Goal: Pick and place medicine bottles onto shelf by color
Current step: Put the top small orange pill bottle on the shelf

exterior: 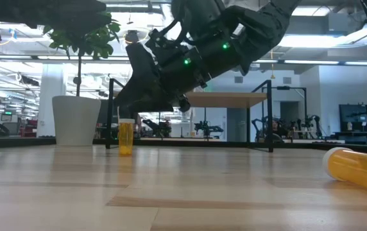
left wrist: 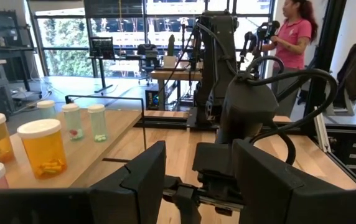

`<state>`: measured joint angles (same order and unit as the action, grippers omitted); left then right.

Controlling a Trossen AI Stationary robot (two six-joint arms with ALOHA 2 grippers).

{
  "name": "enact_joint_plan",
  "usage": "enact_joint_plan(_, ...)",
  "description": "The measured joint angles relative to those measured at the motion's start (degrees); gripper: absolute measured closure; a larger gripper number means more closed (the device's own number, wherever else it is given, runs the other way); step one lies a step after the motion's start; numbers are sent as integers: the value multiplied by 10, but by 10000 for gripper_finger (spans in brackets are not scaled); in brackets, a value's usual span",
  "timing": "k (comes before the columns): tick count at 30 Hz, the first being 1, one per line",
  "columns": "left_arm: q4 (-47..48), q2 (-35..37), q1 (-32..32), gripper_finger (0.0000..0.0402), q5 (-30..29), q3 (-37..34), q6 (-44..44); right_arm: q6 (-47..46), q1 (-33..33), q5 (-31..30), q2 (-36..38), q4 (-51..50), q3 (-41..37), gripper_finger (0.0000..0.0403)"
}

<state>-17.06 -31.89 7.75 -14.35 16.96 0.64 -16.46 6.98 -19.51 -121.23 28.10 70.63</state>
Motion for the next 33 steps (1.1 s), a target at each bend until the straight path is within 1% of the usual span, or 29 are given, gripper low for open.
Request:
enact_joint_plan(5, 0, 0, 0, 229, 0, 0, 0, 0, 0, 0, 0, 12, 1, 158)
enact_joint_plan(7, 0, 0, 0, 229, 0, 0, 0, 0, 0, 1, 0, 4, 13, 158)
enact_joint_plan(14, 0, 0, 0, 229, 0, 0, 0, 24, 0, 4, 0, -77, 65, 158)
enact_joint_plan(19, 0, 0, 0, 229, 0, 0, 0, 15, -2, 1, 0, -116, 65, 158)
enact_joint_plan(33, 0, 0, 0, 229, 1, 0, 0, -1, -4, -1, 0, -162, 64, 158)
